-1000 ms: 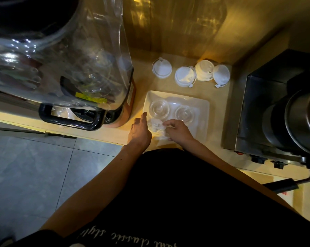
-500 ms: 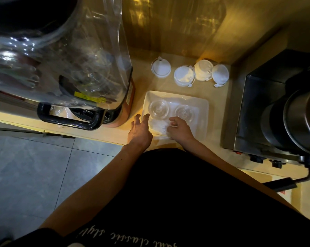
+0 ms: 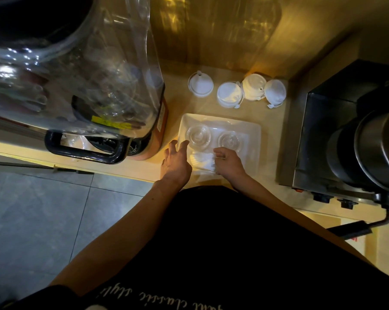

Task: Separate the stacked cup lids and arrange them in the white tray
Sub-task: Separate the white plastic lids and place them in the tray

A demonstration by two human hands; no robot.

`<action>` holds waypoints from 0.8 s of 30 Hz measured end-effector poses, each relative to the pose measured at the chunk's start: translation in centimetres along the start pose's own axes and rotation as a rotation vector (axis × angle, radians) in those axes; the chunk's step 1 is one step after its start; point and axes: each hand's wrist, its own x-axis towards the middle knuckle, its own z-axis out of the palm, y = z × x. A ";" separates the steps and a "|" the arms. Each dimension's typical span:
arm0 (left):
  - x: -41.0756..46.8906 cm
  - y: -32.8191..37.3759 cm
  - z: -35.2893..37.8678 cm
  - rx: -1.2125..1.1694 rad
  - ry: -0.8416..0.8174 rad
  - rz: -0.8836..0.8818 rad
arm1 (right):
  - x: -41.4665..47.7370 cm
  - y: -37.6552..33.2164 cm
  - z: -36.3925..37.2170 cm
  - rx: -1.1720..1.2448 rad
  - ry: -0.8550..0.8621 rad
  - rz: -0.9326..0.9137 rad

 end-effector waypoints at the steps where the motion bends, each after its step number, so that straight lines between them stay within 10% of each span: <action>1: 0.0 0.0 0.0 0.002 0.006 0.005 | 0.1 0.1 0.0 0.001 0.003 0.003; 24: 0.5 1.2 0.3 0.037 0.107 0.070 | -0.5 0.4 -2.2 0.066 0.211 -0.039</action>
